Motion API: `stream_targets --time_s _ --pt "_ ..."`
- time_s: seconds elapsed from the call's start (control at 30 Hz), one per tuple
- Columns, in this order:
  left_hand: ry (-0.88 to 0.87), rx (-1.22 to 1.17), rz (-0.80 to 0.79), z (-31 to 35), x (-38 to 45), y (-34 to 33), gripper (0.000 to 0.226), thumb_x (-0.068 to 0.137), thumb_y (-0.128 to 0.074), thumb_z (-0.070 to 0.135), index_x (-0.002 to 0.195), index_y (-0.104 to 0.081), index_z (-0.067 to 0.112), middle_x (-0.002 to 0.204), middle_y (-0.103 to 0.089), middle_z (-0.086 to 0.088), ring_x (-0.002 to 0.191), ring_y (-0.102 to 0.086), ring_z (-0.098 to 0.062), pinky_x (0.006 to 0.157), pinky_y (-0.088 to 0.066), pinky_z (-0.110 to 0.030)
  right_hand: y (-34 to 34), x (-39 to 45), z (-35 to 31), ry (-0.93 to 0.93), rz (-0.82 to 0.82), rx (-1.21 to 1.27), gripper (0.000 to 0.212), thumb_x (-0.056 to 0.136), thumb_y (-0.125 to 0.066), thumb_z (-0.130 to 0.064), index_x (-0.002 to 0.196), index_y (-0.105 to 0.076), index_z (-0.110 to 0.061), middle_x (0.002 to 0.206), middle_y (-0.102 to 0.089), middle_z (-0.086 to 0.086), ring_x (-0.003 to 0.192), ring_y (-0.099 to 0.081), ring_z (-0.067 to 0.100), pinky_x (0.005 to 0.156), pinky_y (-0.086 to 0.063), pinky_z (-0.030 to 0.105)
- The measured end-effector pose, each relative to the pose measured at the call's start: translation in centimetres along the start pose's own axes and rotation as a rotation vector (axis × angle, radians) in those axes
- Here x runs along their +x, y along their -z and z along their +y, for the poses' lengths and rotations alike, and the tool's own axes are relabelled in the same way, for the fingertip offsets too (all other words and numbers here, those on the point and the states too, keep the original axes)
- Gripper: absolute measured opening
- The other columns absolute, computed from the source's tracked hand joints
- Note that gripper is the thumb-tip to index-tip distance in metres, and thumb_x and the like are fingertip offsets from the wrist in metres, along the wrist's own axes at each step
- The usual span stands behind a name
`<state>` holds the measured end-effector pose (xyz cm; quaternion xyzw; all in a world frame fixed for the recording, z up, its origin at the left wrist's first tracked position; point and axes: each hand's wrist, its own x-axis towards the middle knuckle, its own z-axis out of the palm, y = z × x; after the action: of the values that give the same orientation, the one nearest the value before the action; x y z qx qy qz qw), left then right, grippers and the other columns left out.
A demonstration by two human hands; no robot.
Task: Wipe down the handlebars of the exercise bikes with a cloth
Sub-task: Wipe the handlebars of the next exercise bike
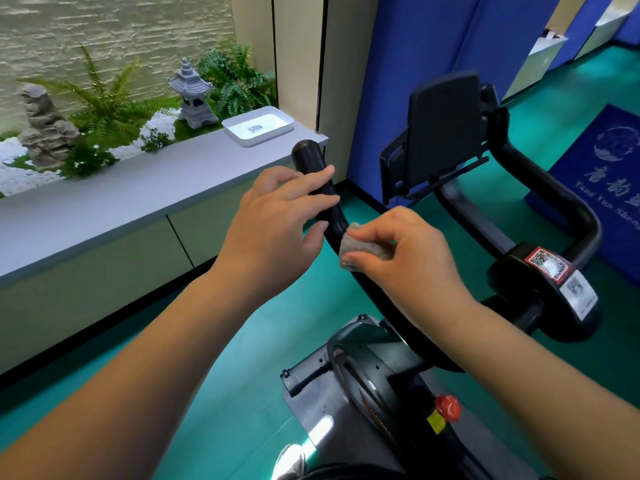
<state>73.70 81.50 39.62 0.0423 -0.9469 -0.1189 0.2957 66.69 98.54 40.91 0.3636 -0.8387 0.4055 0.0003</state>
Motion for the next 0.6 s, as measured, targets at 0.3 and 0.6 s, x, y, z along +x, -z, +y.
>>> stream_targets --time_s 0.3,0.6 --pt "0.02 0.006 0.004 0.5 -0.2 -0.1 0.039 0.082 -0.058 0.028 0.119 -0.067 0.02 0.139 -0.052 0.009 0.117 -0.045 -0.025 0.093 -0.045 -0.047 0.9 -0.6 0.8 0.047 -0.016 -0.046 0.023 0.068 -0.084 -0.015 0.089 -0.075 -0.016 0.088 -0.063 -0.007 0.084 -0.057 0.002 0.078 -0.044 0.01" --pt "0.028 0.019 -0.042 1.6 -1.4 -0.6 0.036 0.081 -0.071 0.031 0.114 -0.069 0.019 0.147 -0.042 -0.002 0.12 -0.042 -0.029 0.096 -0.041 -0.047 3.1 -2.6 2.3 -0.166 -0.093 0.156 0.024 0.071 -0.082 -0.016 0.085 -0.073 -0.033 0.088 -0.072 -0.015 0.084 -0.065 -0.003 0.078 -0.046 0.008"
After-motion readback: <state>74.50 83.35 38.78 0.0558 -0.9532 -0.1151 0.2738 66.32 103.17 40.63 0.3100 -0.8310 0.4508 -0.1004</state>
